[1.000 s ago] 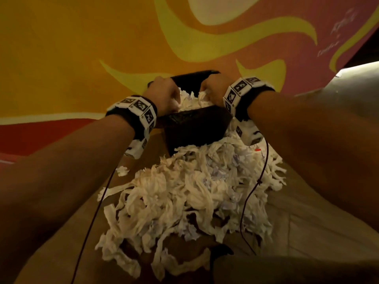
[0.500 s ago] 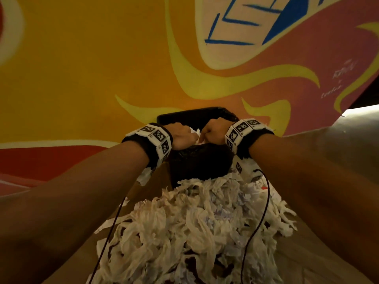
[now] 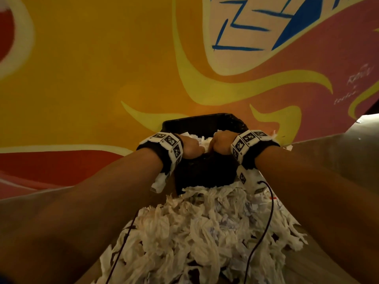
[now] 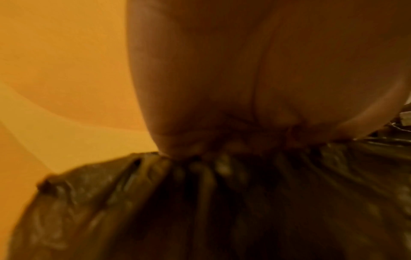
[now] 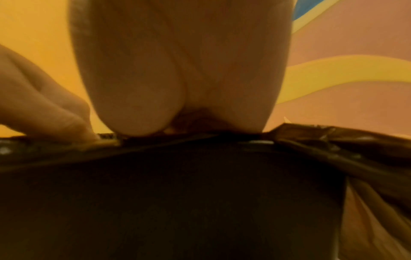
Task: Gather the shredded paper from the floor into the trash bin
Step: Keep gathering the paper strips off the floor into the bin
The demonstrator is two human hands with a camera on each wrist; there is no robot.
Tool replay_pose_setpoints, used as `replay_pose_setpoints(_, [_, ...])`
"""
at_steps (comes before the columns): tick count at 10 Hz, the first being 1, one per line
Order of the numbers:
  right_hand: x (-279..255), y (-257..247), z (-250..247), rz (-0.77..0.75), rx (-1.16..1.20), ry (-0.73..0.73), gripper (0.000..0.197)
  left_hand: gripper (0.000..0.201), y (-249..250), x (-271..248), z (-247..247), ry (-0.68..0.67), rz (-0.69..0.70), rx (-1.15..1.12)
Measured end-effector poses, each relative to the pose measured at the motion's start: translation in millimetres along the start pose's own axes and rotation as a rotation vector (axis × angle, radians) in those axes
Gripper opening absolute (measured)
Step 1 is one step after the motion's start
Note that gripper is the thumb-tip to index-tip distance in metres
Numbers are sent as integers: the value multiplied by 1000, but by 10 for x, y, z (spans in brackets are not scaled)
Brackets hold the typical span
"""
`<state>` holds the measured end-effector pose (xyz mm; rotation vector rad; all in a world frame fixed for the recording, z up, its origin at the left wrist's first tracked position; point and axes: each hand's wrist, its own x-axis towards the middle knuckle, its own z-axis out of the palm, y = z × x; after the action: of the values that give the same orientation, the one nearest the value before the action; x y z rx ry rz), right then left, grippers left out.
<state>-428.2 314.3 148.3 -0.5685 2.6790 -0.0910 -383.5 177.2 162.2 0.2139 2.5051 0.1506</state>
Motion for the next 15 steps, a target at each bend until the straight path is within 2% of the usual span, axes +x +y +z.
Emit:
replay_pose_setpoints(1, [-43,5,-94,-68,81,50,26,22,-150,-116,-69,137,77,-33])
replay_pose_setpoints(2, [-142,-111,-185,-80,-85,159,24,23,-355,-316,-127,289,174,-184])
replay_pose_setpoints(3, [-246,-378,-267,-115,-202,360,23,23,-545,-579,-173,474,250,-348])
replay_pose_setpoints(4, [-307,-759,-254,-270,-74,428,23,20,-764,-779,-125,672,247,-414])
replay_pose_setpoints(5, [-413,-1225,-115,-455,81,342,23,21,-1050,-914,81,688,170,-424])
replay_pose_setpoints(6, [-506,-1626,148,-588,86,135,26,18,-1379,-1005,446,510,61,-369])
replay_pose_setpoints(7, [-496,-1863,558,-617,-88,-174,18,20,-1625,-1117,898,295,-36,-200])
replay_pose_setpoints(8, [-486,-1957,962,-626,-173,-339,21,23,-1788,-1277,1365,77,-98,-145])
replay_pose_setpoints(9, [-451,-1972,1374,-660,-259,-374,31,25,-1877,-1388,1837,18,-171,40])
replay_pose_setpoints(10, [-366,-1934,1767,-799,-434,-294,53,20,-1849,-1464,2223,-68,-71,-22])
replay_pose_setpoints(11, [-317,-1984,1952,-862,-572,-269,73,63,-1883,-1520,2623,-97,14,-67])
replay_pose_setpoints(12, [-304,-2068,2086,-882,-615,-281,74,110,-1843,-1487,2961,-107,-31,-9])
replay_pose_setpoints(13, [-338,-2104,2050,-818,-645,-317,41,115,-1822,-1380,3155,-77,-17,130])
replay_pose_setpoints(14, [-363,-2098,2013,-805,-595,-322,24,96,-1849,-1345,3199,-44,-23,183])
replay_pose_setpoints(15, [-389,-2125,1877,-817,-531,-252,26,69,-1915,-1351,3166,-47,10,41])
